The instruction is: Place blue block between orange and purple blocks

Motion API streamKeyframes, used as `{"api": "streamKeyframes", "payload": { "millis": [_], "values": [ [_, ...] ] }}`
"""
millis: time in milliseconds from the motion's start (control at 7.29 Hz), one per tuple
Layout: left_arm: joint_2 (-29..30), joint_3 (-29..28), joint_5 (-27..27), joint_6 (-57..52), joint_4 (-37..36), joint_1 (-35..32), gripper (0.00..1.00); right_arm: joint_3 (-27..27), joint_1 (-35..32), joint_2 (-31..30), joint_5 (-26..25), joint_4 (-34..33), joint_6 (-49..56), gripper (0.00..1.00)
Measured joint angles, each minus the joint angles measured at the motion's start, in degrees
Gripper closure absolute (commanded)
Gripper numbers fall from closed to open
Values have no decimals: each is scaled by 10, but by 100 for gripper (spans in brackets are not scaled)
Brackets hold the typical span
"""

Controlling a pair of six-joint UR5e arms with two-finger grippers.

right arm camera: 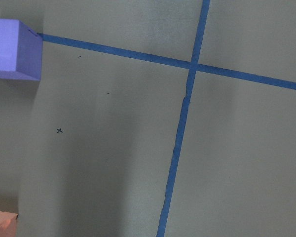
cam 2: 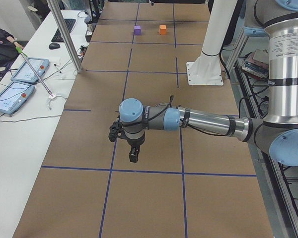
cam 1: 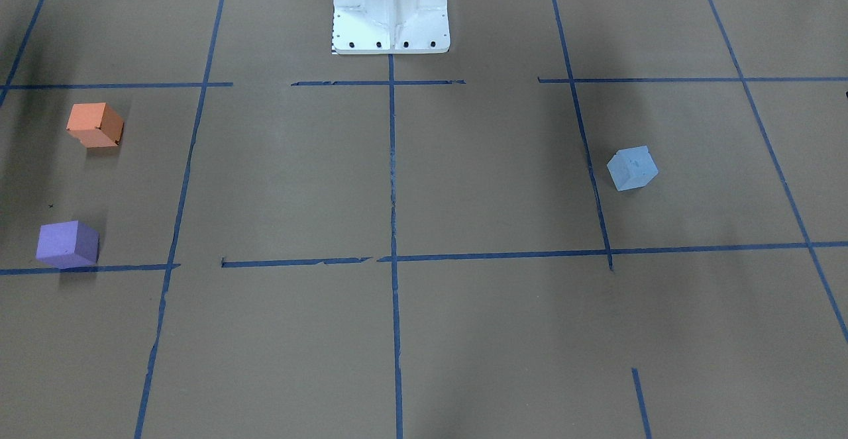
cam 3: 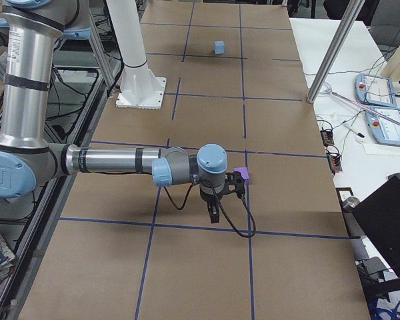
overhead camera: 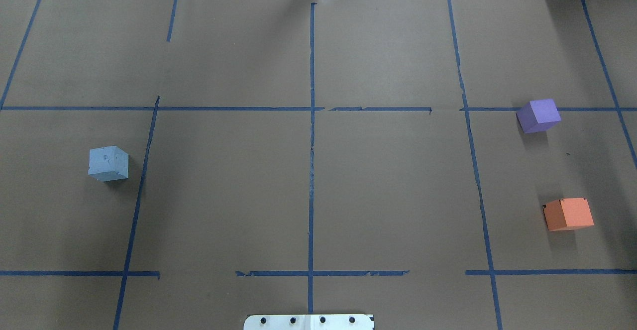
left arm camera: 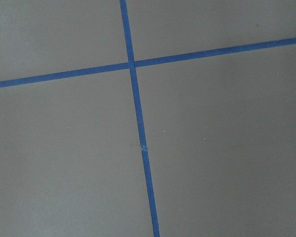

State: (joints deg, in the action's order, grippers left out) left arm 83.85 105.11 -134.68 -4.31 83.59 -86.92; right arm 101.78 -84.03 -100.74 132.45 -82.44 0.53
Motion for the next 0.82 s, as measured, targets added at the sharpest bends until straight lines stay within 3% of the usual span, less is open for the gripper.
{"api": "streamKeyframes", "payload": {
  "millis": [549,824],
  "values": [
    [4,0,3,1,4,1,0,1,0,1,2,1,-1,0],
    [40,-6,4,5,19,2,0,1,0,4,2,1,-1,0]
  ]
}}
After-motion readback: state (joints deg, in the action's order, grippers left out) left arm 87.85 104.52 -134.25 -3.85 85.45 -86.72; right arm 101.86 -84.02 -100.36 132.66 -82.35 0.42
